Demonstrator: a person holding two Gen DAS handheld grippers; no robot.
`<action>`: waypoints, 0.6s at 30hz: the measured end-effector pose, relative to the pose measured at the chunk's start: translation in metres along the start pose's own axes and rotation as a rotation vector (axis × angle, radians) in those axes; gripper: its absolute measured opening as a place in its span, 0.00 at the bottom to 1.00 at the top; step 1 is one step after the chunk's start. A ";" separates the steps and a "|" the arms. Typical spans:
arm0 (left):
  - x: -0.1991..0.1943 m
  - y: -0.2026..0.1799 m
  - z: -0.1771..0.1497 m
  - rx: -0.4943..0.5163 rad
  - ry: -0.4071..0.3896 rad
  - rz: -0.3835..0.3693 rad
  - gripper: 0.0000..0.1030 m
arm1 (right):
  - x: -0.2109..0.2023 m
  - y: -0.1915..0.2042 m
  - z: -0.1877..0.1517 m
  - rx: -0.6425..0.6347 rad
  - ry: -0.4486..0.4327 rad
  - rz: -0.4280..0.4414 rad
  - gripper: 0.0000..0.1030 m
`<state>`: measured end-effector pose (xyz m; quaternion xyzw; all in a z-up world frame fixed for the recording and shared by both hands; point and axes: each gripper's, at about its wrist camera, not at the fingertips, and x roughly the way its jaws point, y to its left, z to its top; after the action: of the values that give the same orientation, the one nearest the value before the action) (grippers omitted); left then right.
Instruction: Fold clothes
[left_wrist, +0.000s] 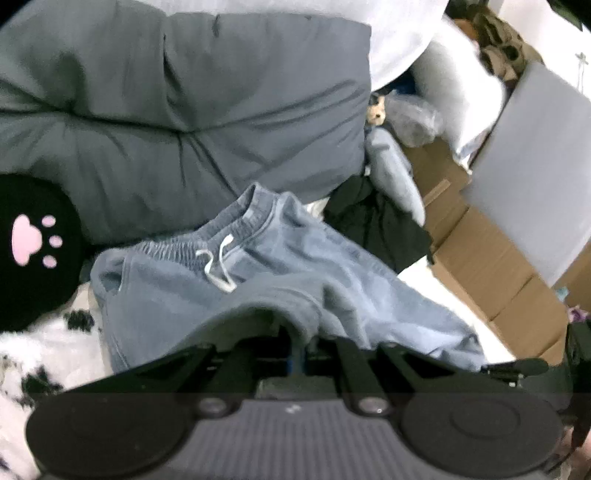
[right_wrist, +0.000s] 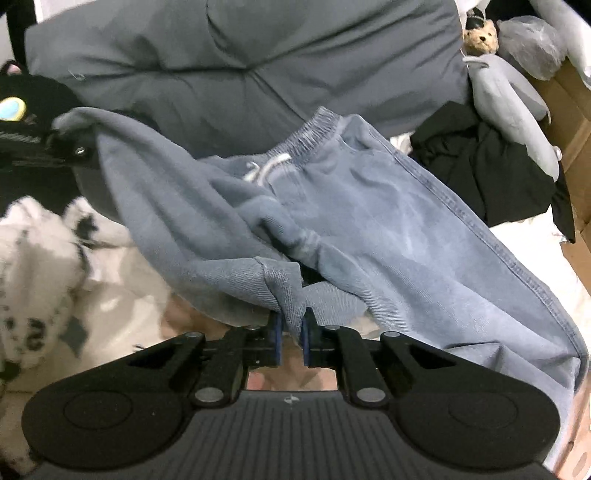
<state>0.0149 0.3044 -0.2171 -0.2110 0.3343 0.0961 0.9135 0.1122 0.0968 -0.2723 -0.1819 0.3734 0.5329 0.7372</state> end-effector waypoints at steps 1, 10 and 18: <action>-0.003 0.000 0.005 -0.002 -0.004 -0.007 0.04 | -0.007 0.000 0.003 0.013 -0.001 0.012 0.09; -0.019 0.004 0.025 -0.050 0.013 -0.053 0.03 | -0.070 0.006 0.013 0.139 0.035 0.169 0.08; -0.013 0.012 0.018 -0.059 0.047 -0.036 0.02 | -0.101 0.007 0.004 0.281 0.063 0.318 0.09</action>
<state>0.0120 0.3225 -0.2001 -0.2462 0.3486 0.0843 0.9004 0.0916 0.0364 -0.1937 -0.0326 0.4908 0.5792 0.6501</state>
